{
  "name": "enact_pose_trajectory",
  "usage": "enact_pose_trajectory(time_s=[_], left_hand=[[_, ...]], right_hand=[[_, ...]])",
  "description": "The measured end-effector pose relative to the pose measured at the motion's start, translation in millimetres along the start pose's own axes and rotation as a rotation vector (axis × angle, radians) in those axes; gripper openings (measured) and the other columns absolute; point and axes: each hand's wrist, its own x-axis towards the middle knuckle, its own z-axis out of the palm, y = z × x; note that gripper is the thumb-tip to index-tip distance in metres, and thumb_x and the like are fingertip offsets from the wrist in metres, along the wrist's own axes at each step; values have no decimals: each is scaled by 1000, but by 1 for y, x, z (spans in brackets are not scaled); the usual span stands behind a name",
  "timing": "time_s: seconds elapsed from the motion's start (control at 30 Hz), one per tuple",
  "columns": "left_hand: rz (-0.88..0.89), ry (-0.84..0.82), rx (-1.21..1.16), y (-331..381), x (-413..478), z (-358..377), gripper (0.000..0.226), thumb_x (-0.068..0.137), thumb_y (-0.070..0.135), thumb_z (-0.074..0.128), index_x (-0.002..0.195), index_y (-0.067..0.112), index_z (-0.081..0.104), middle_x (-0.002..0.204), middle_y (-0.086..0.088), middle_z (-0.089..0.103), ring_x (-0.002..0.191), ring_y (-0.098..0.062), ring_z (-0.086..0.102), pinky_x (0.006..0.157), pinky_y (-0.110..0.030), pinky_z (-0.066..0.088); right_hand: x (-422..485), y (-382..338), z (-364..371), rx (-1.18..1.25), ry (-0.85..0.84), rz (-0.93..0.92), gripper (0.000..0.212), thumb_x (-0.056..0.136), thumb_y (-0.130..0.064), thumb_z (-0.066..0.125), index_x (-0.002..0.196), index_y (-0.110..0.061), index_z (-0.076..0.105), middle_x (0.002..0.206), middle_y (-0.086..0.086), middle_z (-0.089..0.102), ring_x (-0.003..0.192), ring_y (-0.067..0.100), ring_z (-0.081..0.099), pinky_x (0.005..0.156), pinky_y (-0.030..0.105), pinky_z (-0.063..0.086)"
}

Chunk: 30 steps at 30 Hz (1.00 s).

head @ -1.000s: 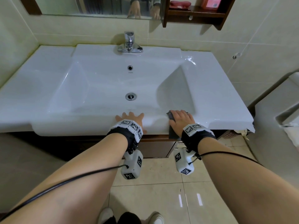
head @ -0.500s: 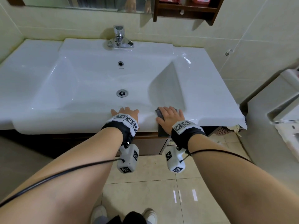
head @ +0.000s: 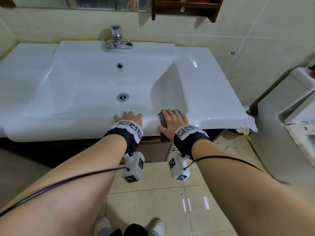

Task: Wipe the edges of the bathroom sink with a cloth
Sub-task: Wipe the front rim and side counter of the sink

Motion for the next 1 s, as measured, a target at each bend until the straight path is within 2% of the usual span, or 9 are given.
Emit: enact_pose_trajectory(time_s=[0.23,0.33,0.43,0.6,0.73,0.9,1.0], left_hand=[[-7,16,7,4,-3,1,66,78,14,56,138,24,30,141,-14,35,134,-32,30,108,-53,20],[-24,6,25,7,-4,0,71,77,12,56,140,24,27,144,-15,31,137,-32,26,110,-54,18],[-24,3,46,12,-5,-2,71,78,13,54,142,23,24,147,-16,28,139,-32,22,111,-54,18],[-46,-18,73,14,-5,-2,74,80,17,54,145,25,19,150,-16,24,141,-33,19,111,-54,17],[-30,6,132,17,-2,-5,54,82,23,44,135,20,33,137,-16,36,130,-34,30,106,-51,25],[-97,12,-39,25,7,-11,48,90,28,52,134,8,46,145,-17,36,135,-38,34,112,-50,29],[12,-23,14,31,9,-21,37,84,24,45,120,14,49,133,-18,41,127,-39,39,105,-52,33]], right_hand=[[-8,44,-7,-98,-24,41,78,85,-57,40,147,-27,3,157,-4,4,145,18,0,114,49,2],[-6,39,-5,-112,-24,74,90,78,-57,52,146,-24,4,156,-1,6,144,22,1,114,47,3],[-4,23,1,-78,1,45,98,70,-47,64,145,-21,7,152,1,12,142,24,5,115,45,4],[-8,31,-2,-111,5,-32,94,73,-21,66,146,-20,6,154,0,11,143,21,6,115,43,7],[-13,51,-18,-112,-72,14,91,75,-8,62,146,-20,7,156,-1,5,144,22,2,116,42,9],[-3,56,-35,-54,-168,34,82,78,-3,59,145,-20,15,155,-2,10,143,20,5,115,43,16],[8,58,-44,-27,-166,42,86,76,-3,62,145,-20,14,155,0,12,142,22,11,113,44,21]])
